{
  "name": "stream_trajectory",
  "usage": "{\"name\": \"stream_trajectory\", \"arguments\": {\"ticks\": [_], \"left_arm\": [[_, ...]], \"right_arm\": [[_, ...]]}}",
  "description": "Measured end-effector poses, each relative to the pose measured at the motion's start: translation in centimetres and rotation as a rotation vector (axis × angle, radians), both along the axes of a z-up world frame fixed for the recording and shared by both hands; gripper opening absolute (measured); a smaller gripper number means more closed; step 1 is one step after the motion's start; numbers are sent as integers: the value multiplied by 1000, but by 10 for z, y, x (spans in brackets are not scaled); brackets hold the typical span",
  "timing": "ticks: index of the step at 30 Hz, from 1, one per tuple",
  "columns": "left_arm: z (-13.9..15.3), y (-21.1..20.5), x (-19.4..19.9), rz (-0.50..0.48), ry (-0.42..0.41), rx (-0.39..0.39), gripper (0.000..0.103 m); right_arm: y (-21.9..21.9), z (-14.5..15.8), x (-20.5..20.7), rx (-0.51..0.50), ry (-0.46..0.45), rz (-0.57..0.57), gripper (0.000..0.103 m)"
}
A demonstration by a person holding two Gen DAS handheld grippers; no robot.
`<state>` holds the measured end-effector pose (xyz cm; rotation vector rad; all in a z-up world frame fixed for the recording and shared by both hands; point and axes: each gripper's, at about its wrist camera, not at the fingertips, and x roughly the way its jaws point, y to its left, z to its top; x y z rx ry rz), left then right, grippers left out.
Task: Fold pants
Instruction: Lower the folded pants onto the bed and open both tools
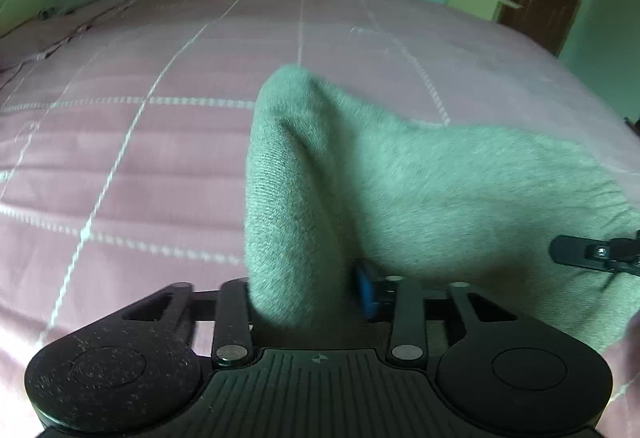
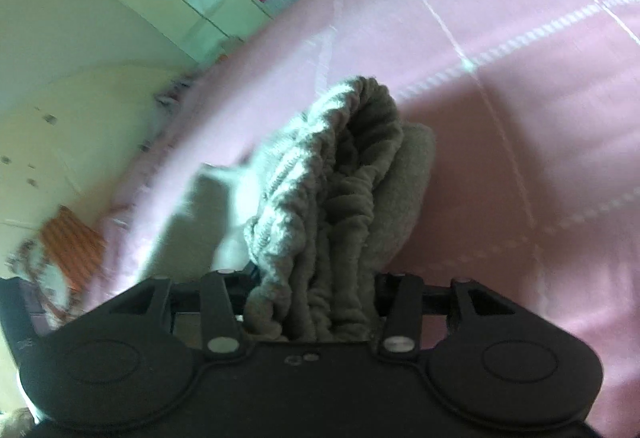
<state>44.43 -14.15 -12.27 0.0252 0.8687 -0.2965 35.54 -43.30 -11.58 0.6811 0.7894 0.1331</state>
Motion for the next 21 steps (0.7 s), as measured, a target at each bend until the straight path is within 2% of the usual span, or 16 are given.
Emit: {"name": "stream_trajectory", "arguments": {"ticks": [3,6,8,10,13,16,19,21], "left_arm": [[0,-2,-3,24,-9,39,65],[4,-2,-5,15,-18,83,67],[12,-4,-15,18,-57,135,67],[20,-3,-27,27,-105,168,67],[36,3,-42,47,-160,158,67],[51,3,-57,34,-180,124,67],[49,-6,-60,3,-147,125,67],[39,-11,-62,-5,-93,138,67]], "right_arm": [[0,-10,-6,-31,21,-17,58],[4,-6,-14,-90,20,-19,63],[5,0,-22,-136,20,-36,68],[6,7,-28,-181,18,-55,68],[19,28,-42,-358,-28,-74,63],[34,50,-50,-480,-68,-113,45],[59,68,-60,-545,-132,-78,41],[77,69,-59,-581,-146,-24,40]]}}
